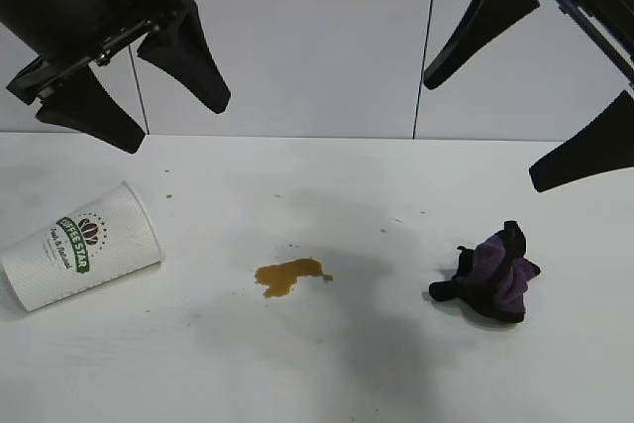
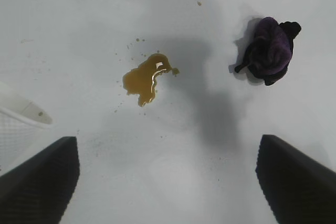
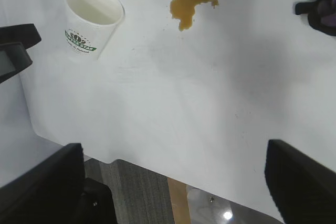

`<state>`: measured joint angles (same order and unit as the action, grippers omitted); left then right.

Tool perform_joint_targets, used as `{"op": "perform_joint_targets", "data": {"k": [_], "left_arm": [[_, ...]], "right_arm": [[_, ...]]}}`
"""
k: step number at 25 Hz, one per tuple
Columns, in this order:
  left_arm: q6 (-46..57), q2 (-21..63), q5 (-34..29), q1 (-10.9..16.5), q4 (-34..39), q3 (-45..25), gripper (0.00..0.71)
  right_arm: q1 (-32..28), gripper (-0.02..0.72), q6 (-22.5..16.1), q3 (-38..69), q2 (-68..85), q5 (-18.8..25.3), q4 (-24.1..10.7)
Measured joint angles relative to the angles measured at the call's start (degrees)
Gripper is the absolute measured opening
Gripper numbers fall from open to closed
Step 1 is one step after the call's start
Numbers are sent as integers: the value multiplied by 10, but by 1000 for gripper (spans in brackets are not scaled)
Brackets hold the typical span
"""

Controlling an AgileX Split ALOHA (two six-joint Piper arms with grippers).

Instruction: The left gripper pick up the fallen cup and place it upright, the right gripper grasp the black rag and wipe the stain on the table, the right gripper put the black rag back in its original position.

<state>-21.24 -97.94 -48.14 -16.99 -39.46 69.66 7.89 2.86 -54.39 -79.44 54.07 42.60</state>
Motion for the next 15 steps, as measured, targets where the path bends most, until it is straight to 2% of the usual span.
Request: {"op": "perform_joint_targets", "data": {"k": [15], "left_arm": [[0,0,0,0,0,0,657]], "right_arm": [[0,639,15,0,0,-4,0]]}}
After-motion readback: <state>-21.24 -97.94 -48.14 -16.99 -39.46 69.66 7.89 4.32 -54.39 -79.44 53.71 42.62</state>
